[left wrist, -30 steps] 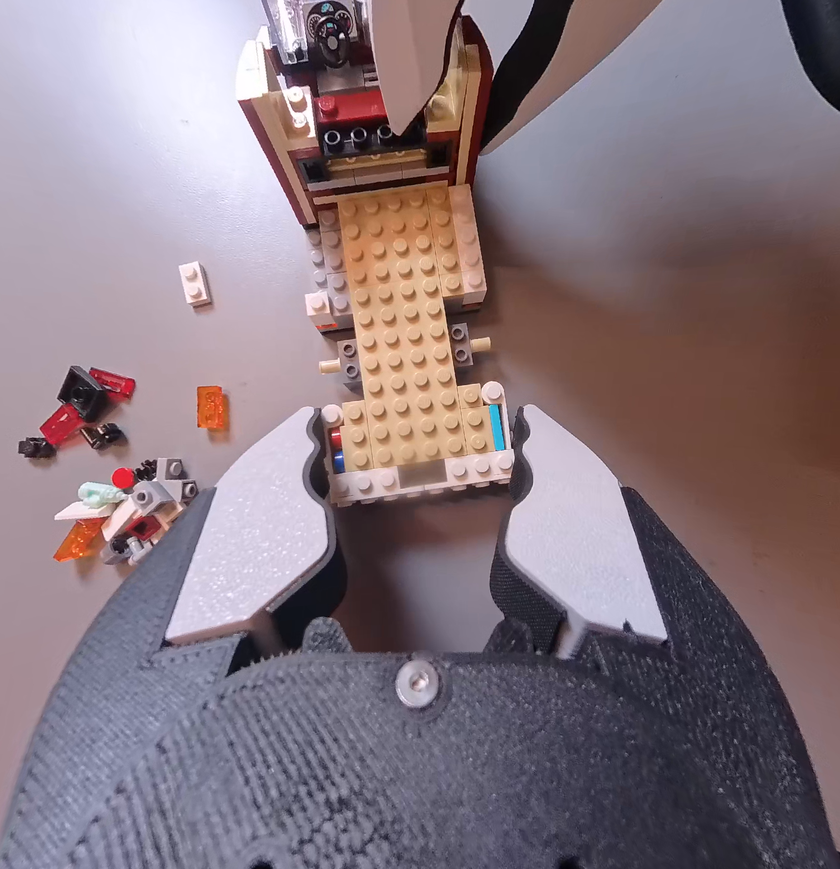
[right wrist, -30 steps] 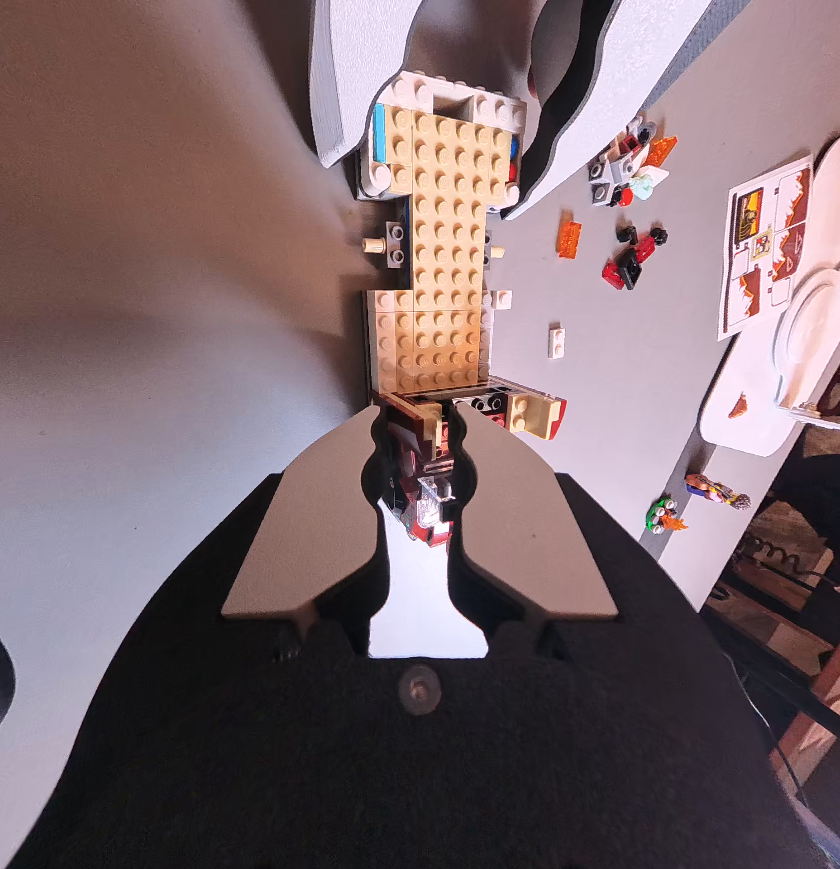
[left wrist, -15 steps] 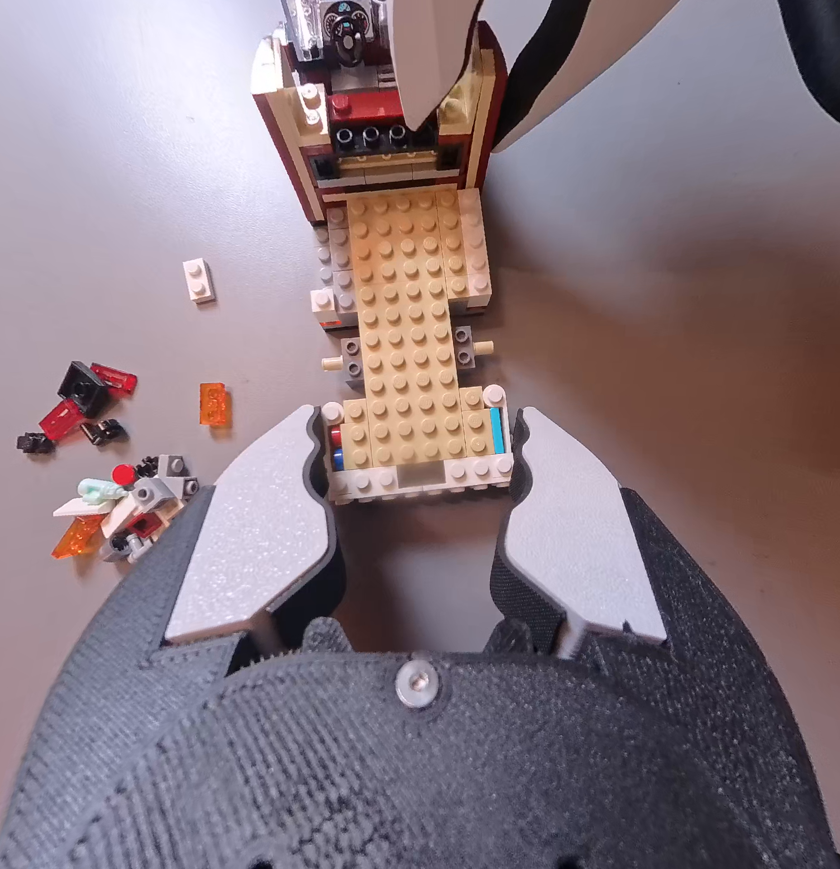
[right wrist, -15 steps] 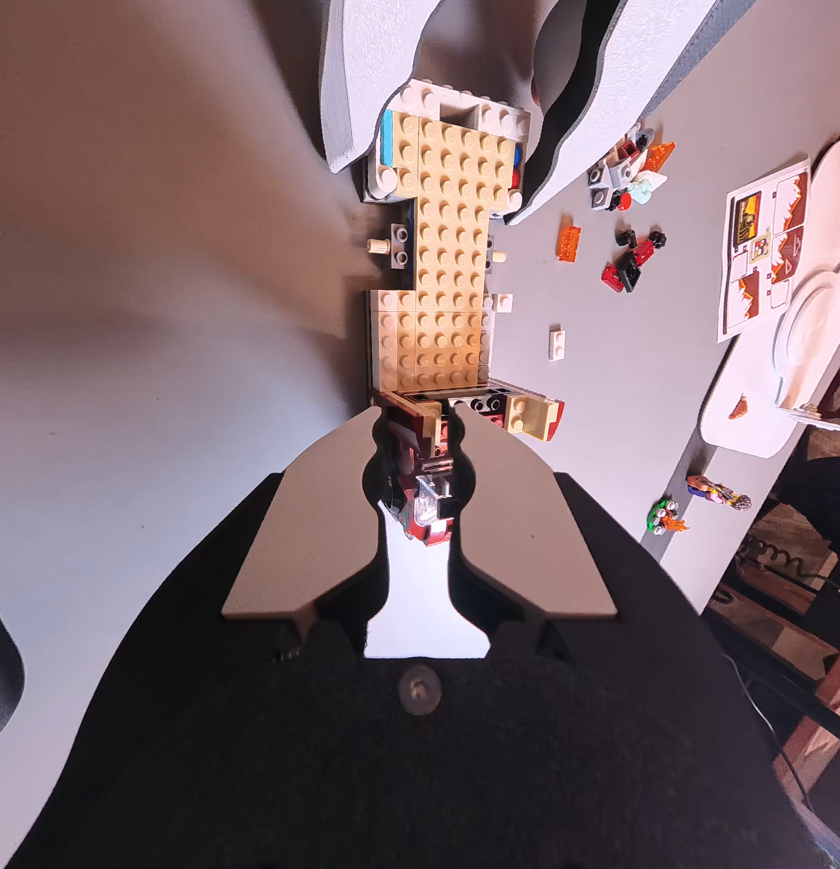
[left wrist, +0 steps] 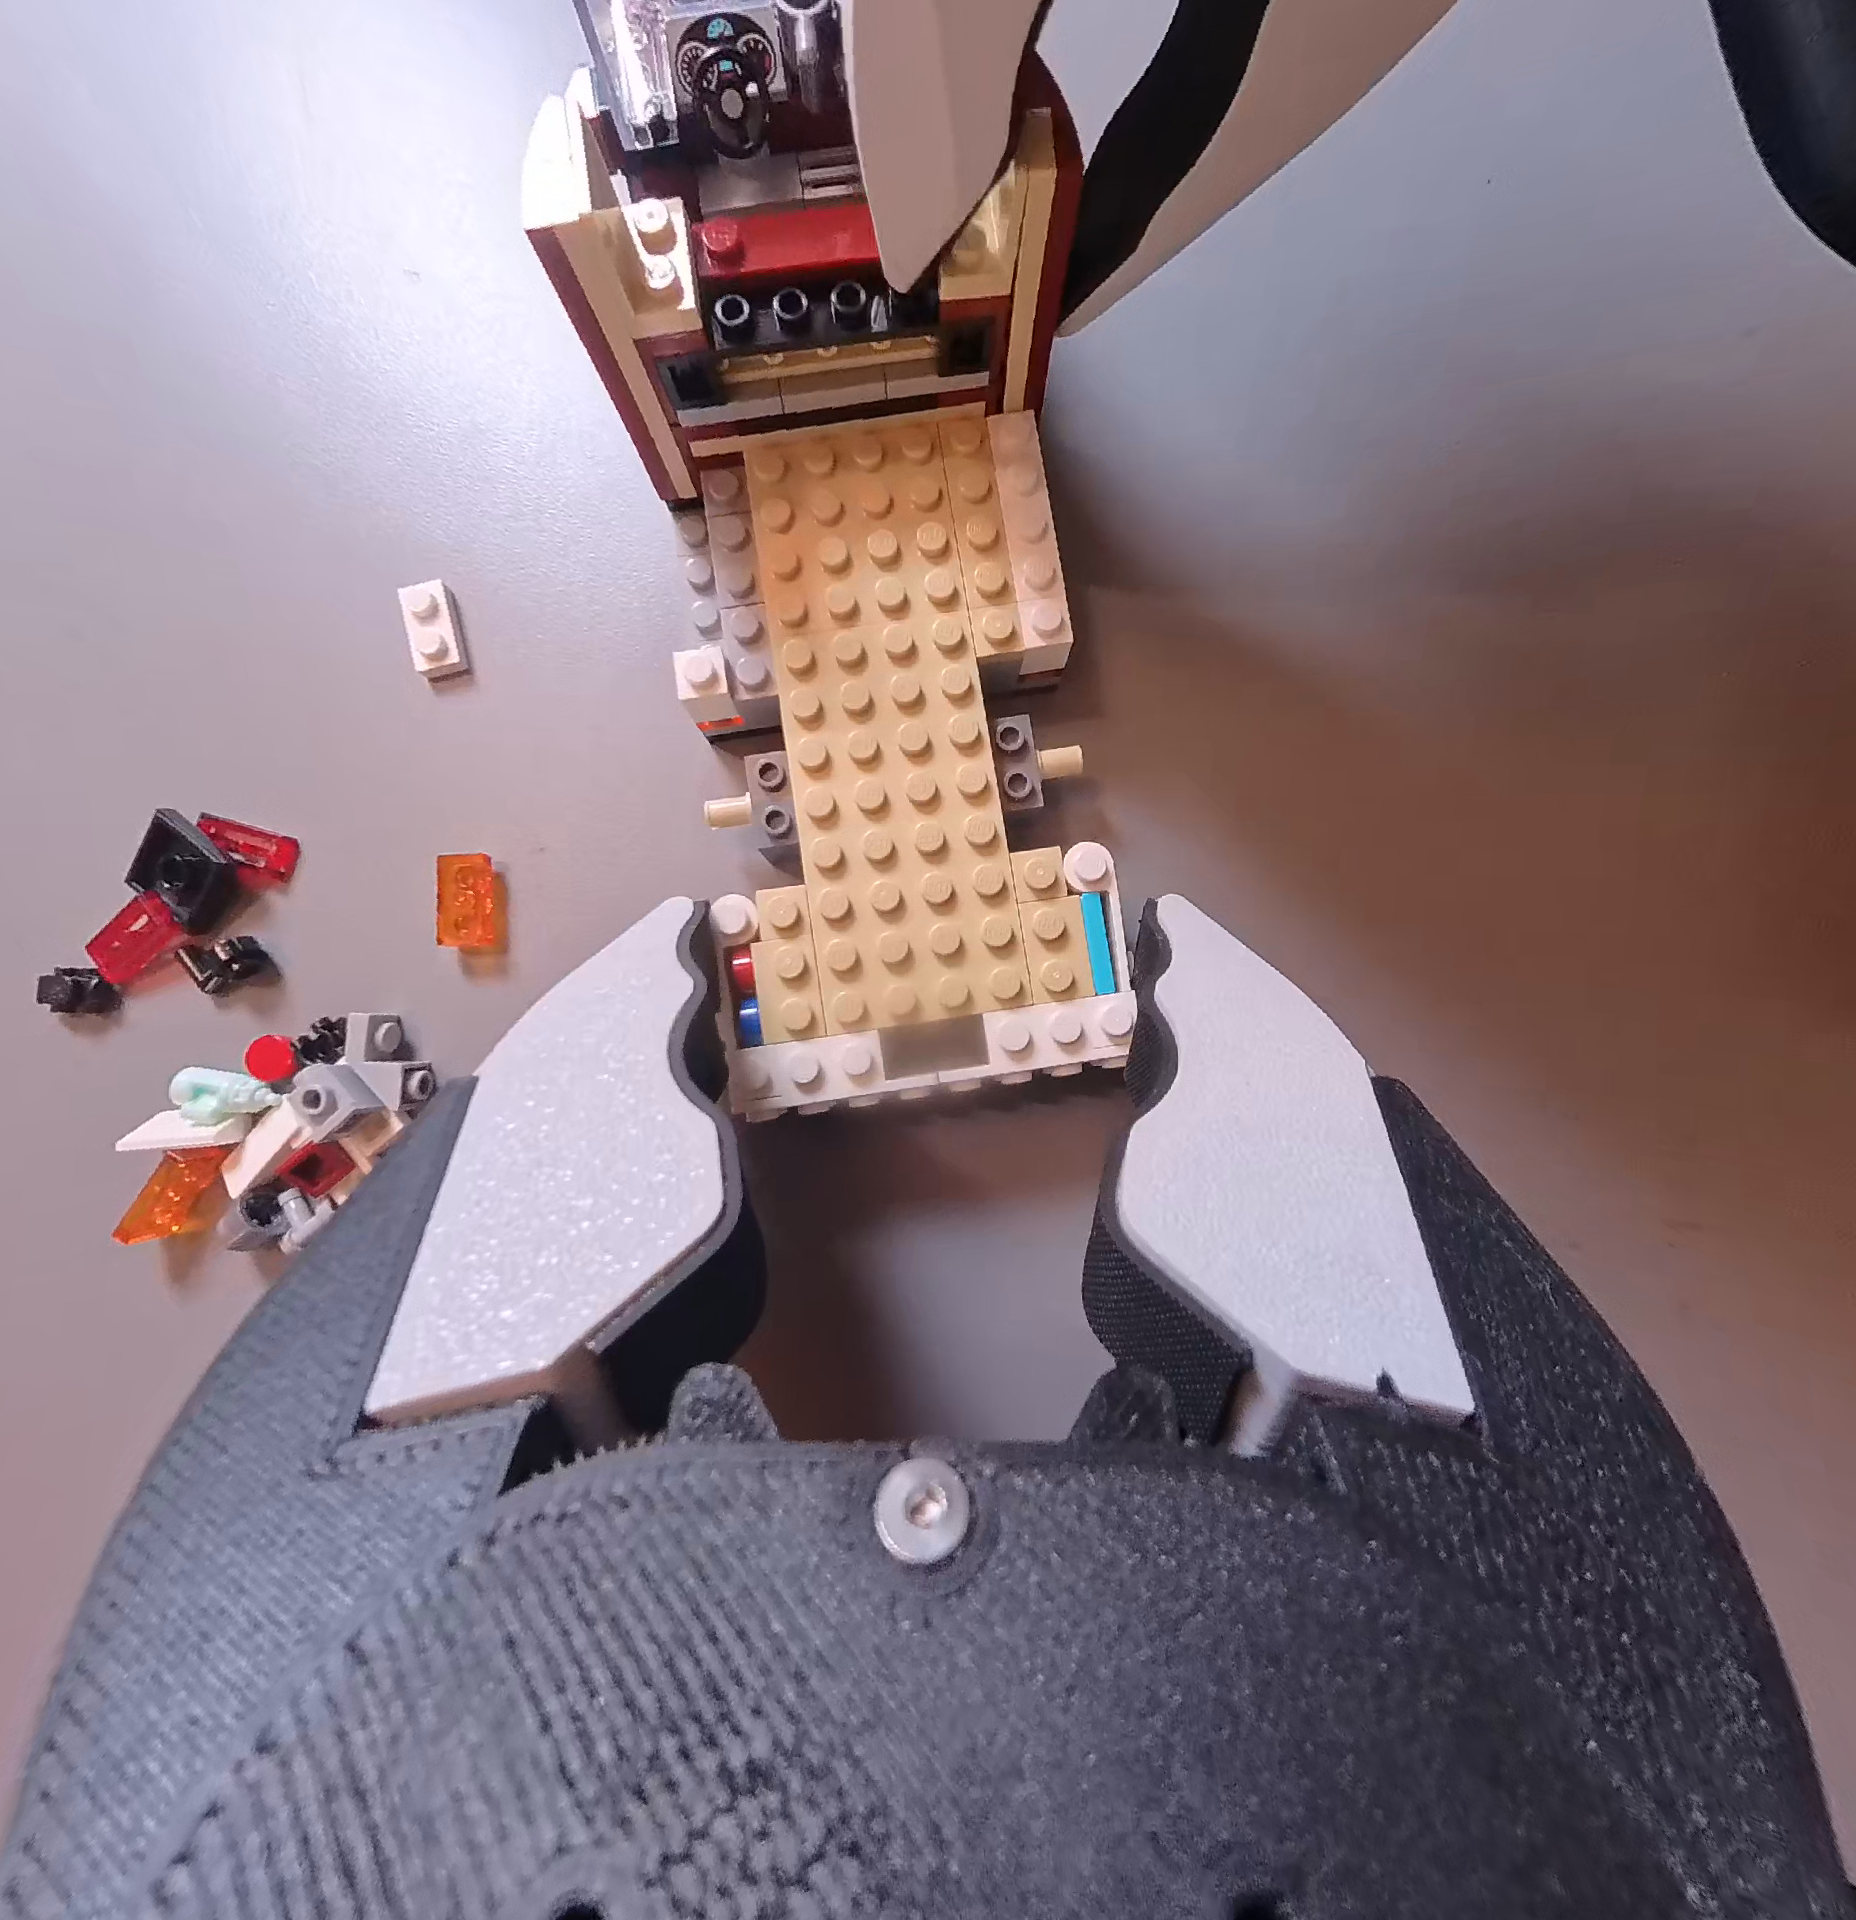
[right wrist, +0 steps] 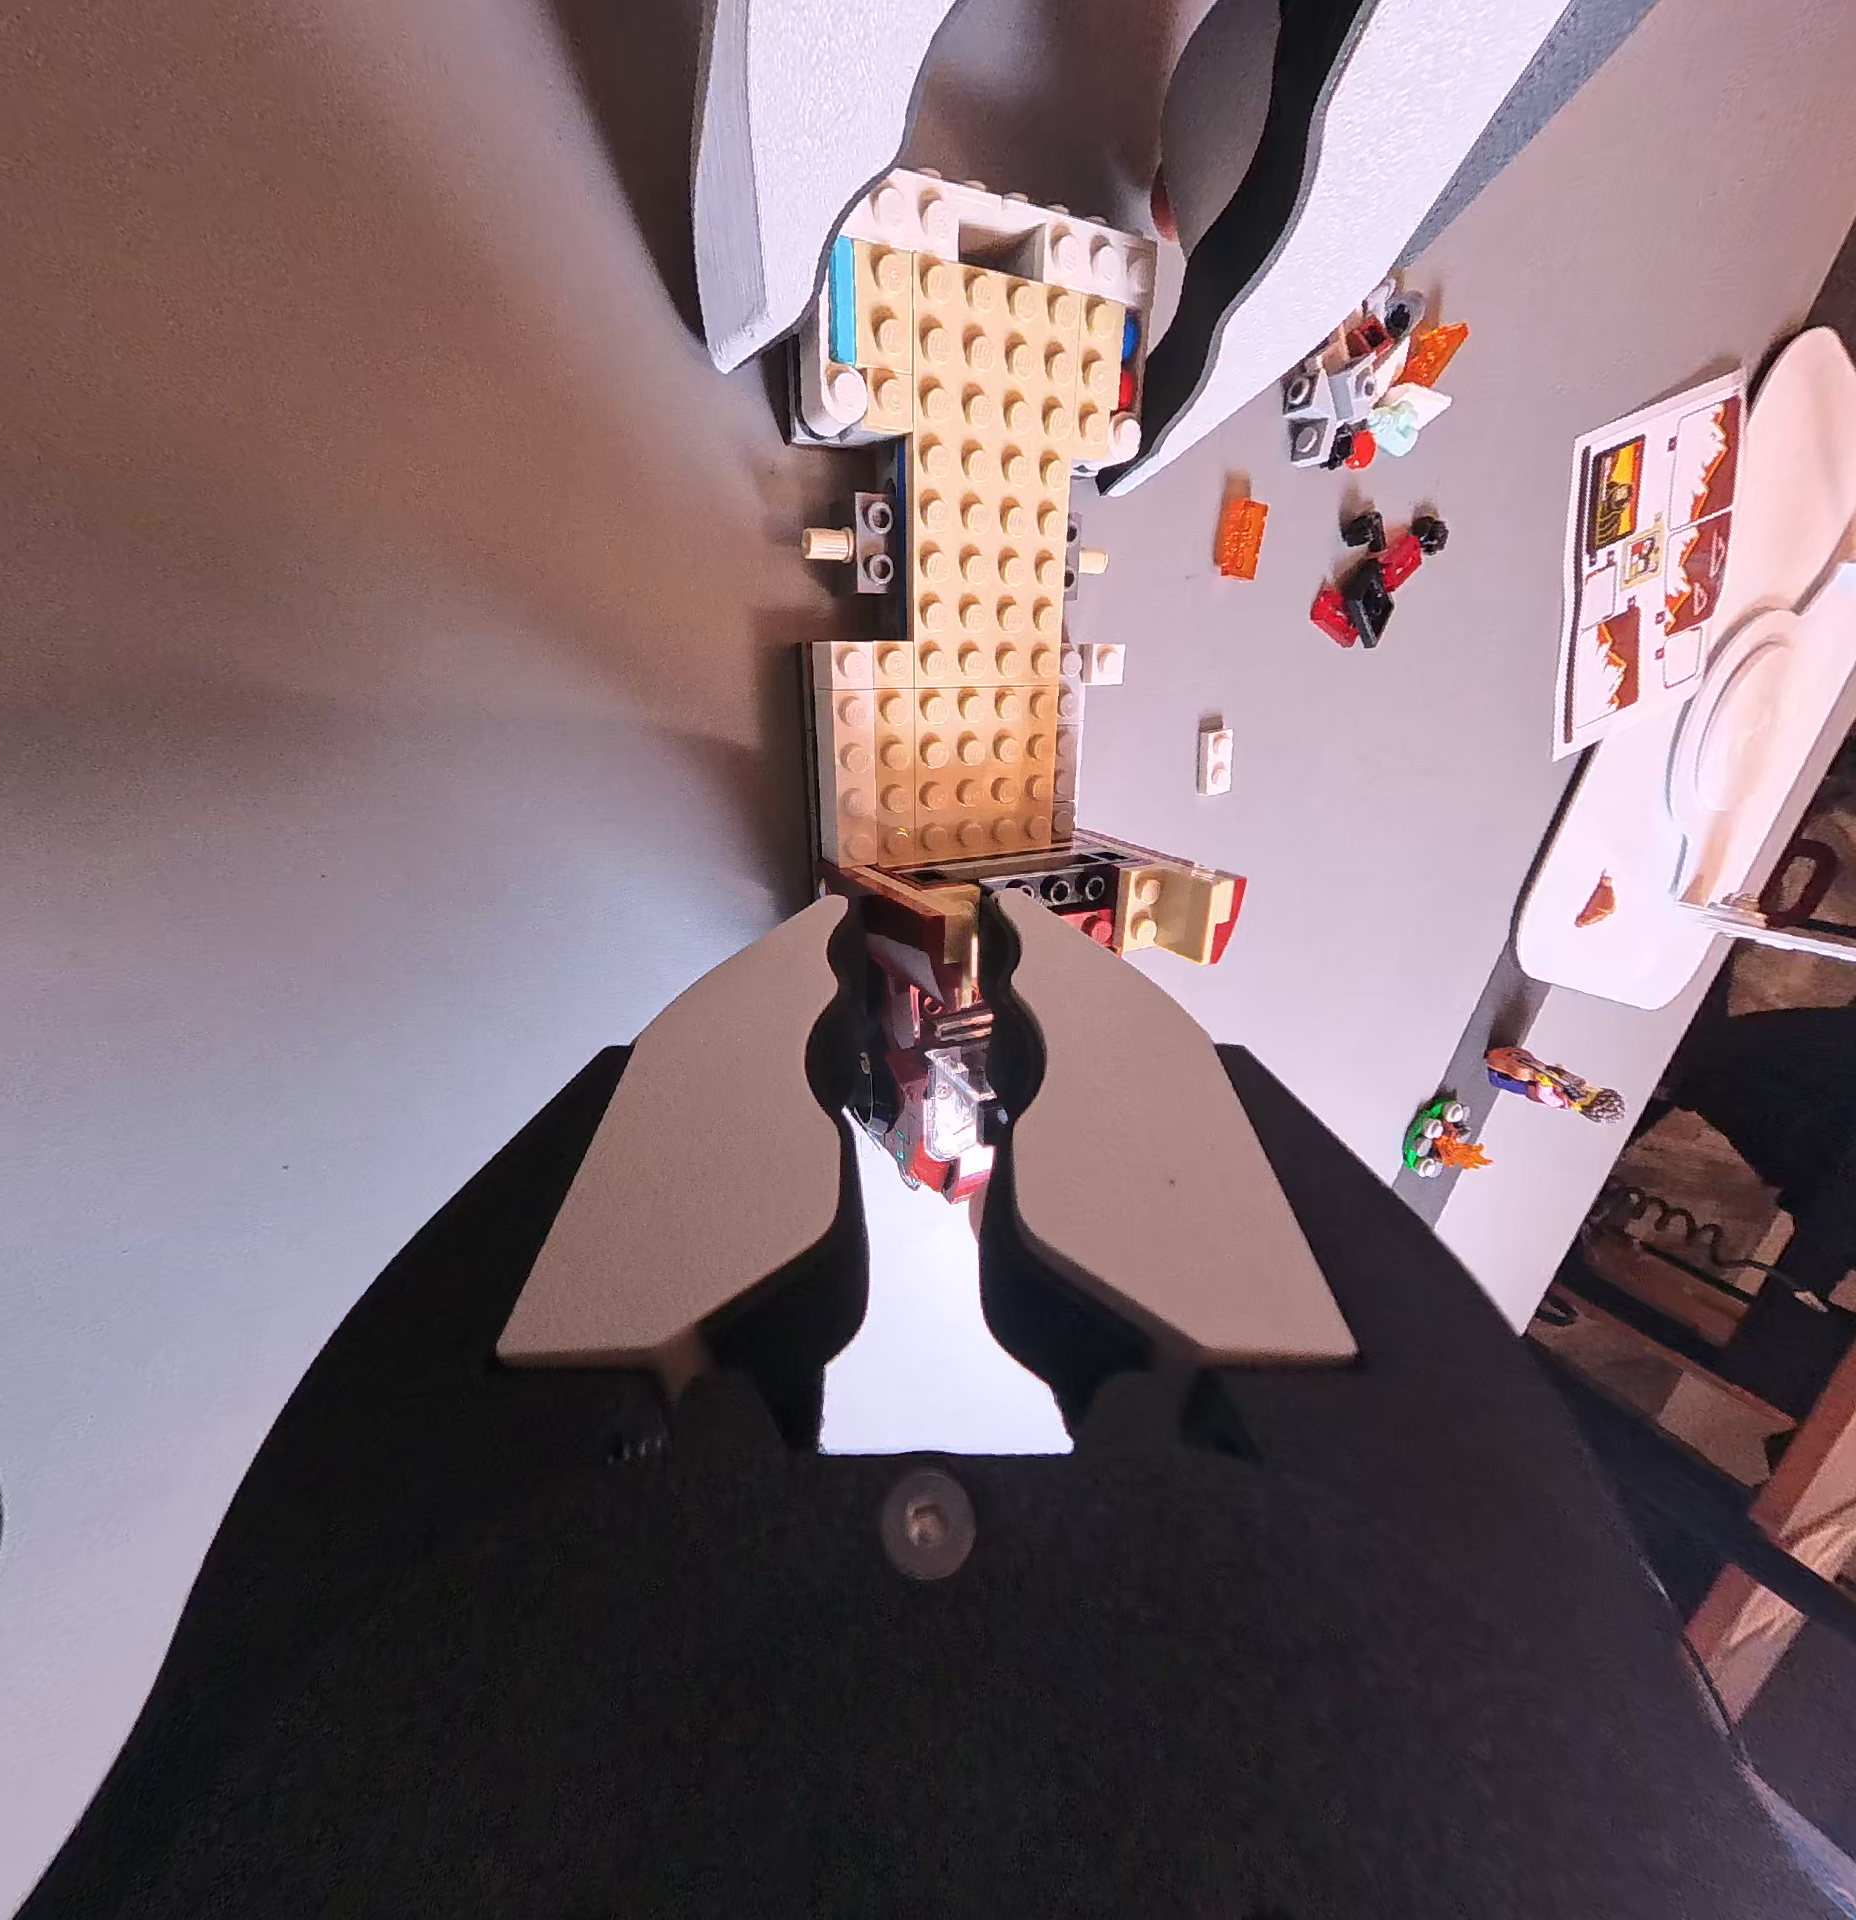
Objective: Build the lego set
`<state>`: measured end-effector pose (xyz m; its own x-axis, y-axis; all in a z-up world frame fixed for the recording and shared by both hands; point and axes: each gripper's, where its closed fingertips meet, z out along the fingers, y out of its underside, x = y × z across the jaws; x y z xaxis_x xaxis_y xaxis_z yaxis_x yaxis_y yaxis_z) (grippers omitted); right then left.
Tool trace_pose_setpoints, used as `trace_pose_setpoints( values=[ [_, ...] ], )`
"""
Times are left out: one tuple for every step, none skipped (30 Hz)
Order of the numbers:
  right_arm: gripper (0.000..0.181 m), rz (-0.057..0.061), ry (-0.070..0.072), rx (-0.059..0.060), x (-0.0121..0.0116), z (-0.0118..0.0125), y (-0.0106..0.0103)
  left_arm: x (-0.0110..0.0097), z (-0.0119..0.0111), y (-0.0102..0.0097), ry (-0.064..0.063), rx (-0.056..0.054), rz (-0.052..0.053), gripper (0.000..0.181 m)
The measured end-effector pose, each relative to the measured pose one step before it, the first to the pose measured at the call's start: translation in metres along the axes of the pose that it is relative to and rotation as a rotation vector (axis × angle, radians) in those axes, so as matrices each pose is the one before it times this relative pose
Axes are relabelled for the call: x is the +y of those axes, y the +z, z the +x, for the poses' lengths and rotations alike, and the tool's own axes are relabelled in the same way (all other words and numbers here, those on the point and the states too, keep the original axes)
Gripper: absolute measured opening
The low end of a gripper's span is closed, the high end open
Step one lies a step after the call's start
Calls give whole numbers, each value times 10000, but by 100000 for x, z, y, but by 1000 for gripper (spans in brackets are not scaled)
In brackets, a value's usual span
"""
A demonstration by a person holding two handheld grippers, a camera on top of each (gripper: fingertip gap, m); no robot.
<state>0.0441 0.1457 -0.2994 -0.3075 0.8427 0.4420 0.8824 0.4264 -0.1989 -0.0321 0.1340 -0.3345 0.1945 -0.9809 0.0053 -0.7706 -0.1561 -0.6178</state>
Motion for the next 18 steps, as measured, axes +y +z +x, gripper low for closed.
trace_pose_setpoints(
  values=[
    [21, 40, -9, 17, 9, 7, 4, 3, 11, 1, 19, 1, -12, 78],
    [20, 35, -9, 16, -5, 3, 3, 2, 5, 1, 10, 1, -6, 78],
    [20, 21, -21, 22, 3, 5, 11, 10, 2, -6, 9, -1, -7, 78],
    [20, 15, -19, 21, 9, 8, -2, -2, 8, 3, 13, 4, -3, 78],
    [20, 23, -13, 11, 2, -2, 7, 1, -3, 0, 6, 1, -1, 78],
    [20, 28, -8, 6, -8, 17, 4, 2, 8, -1, 5, 1, 0, 78],
    [20, 20, -8, 10, 3, 6, 11, 2, -1, -3, -3, 0, 4, 78],
    [20, 17, -12, 26, 6, 8, -1, 0, 9, -1, 0, -1, 1, 78],
    [20, 19, 5, 30, 5, -3, 9, -3, 1, 4, 1, 0, -4, 78],
    [20, 11, 11, 21, -11, 8, 1, 5, 8, -5, -1, -1, 3, 78],
    [20, 9, 7, 19, 8, 9, 7, 2, 3, -3, 4, -2, 6, 78],
    [20, 25, 14, 19, -4, 1, 15, -3, -3, 1, 5, 0, 2, 78],
    [20, 30, 24, 22, 8, 5, 6, -3, 1, 2, -1, 0, 2, 78],
    [20, 14, 28, 27, -6, 1, -1, 4, -1, -4, 1, 1, 3, 78],
    [21, 6, 44, 13, 5, -9, 4, 2, 6, 9, -13, -1, 9, 78],
    [21, 37, 97, -25, -6, -5, -2, -14, -9, -8, -37, 0, 20, 78],
    [20, 52, 93, 7, -34, 6, 15, 13, -55, -19, -9, 8, 24, 78],
    [21, 18, 56, 83, -42, 43, 39, 57, -89, -52, 34, 28, 17, 78]
  ],
)
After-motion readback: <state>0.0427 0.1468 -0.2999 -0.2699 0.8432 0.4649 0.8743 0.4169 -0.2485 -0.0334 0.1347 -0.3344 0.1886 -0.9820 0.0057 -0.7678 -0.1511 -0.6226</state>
